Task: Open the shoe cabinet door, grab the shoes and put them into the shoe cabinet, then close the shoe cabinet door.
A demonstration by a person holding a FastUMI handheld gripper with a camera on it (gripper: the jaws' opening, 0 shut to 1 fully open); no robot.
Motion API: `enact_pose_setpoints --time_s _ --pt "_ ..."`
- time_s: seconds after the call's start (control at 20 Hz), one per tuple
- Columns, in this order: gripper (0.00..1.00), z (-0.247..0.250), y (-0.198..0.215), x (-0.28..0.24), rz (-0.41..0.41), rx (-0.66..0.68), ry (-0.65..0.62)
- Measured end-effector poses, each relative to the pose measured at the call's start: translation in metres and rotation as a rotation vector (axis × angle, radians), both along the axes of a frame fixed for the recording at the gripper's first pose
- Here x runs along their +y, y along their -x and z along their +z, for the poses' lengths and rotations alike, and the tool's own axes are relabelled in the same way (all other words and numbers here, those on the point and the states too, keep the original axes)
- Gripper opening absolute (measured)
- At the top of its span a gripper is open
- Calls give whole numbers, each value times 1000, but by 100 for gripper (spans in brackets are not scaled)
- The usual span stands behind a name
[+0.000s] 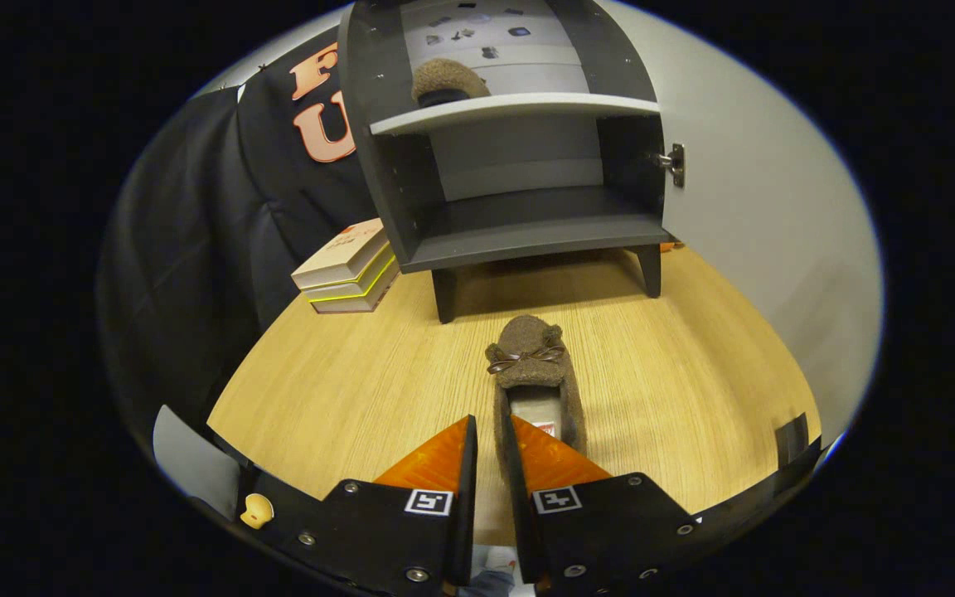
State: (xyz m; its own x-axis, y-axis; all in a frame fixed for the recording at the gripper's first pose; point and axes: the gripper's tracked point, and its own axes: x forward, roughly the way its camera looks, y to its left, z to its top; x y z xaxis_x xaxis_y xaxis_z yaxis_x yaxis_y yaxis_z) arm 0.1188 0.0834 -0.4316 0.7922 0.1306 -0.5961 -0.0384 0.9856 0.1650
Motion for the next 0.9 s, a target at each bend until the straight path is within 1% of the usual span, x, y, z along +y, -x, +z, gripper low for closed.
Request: enact_pose_setpoints --time_s 0.1,0.3,0.4,0.5,0.65,0.75,0.9 --pt "21 -20 -10 -2 3 39 7" --pt "22 -49 -29 9 2 83 -45" --pt "22 -60 -40 12 2 92 -27" --pt "22 -66 -55 13 -16 94 -18" --pt "17 -73 -69 10 -50 96 -32" --pt "13 -71 -69 10 -72 102 -86" --pt "8 -62 -64 6 -53 108 -98"
